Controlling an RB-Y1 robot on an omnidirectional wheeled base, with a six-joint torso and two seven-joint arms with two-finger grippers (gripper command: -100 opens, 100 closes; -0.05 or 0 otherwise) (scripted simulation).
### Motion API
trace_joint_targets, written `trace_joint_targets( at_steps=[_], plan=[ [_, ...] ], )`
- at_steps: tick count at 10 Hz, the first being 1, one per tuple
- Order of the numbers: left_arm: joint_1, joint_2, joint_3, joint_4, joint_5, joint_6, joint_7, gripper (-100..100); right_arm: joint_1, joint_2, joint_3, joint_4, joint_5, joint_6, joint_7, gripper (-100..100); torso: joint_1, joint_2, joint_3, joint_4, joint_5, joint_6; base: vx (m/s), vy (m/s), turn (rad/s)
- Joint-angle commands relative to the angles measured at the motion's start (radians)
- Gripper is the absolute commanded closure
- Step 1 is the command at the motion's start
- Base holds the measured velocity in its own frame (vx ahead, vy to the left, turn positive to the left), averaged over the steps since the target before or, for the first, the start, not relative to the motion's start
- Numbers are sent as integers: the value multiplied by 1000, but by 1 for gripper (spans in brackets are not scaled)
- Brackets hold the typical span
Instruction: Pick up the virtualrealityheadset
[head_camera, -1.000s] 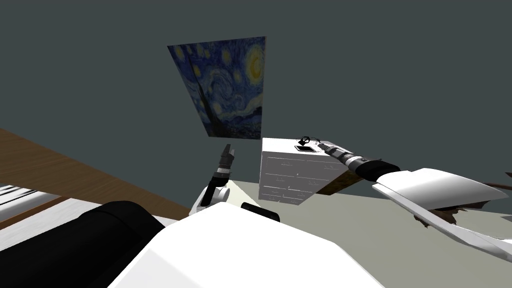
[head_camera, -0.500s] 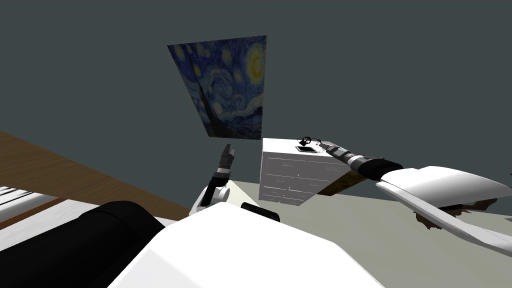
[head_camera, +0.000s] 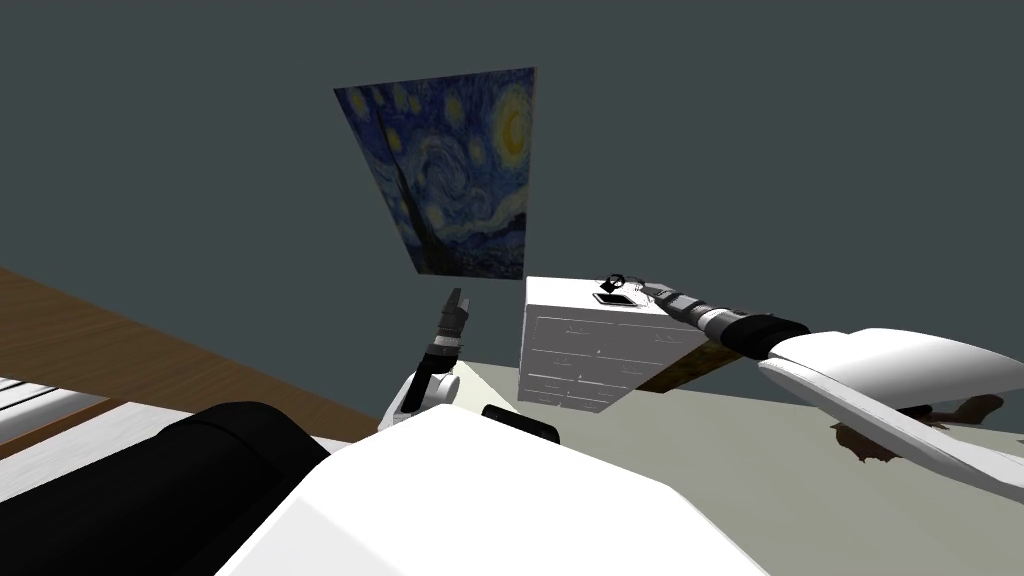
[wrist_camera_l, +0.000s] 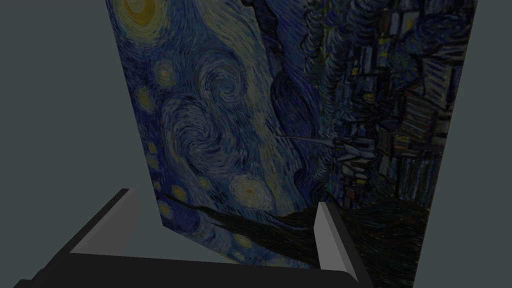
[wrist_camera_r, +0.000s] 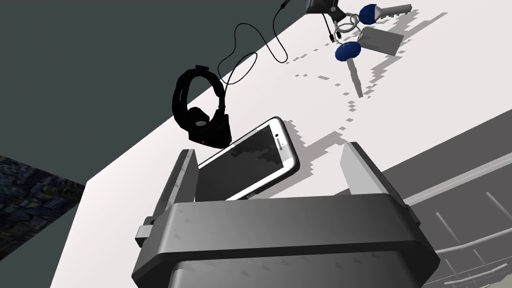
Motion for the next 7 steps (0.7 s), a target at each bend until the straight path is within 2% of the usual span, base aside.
trace_joint_targets(
  at_steps=[1, 2, 5, 6, 7],
  plan=[
    [0, 0, 0, 0, 0, 0, 0, 0, 2, 0, -2, 0, -30, 0, 0, -100, 0, 0, 0, 0, 0, 0, 0, 0, 0],
    [0, 0, 0, 0, 0, 0, 0, 0, -7, -30, -3, 22, -70, -8, 6, -100, 0, 0, 0, 0, 0, 0, 19, 12, 20],
    [0, 0, 0, 0, 0, 0, 0, 0, -7, -30, -3, 22, -153, -8, 6, -100, 0, -1, 0, 0, 0, 0, 13, 8, 2],
    [0, 0, 0, 0, 0, 0, 0, 0, -15, -58, -5, 42, -184, -17, 12, -100, 0, 0, 0, 0, 0, 0, 13, 10, 21],
    [0, 0, 0, 0, 0, 0, 0, 0, -15, -58, -5, 42, -217, -17, 12, -100, 0, 0, 0, 0, 0, 0, 24, 13, 10]
  ],
)
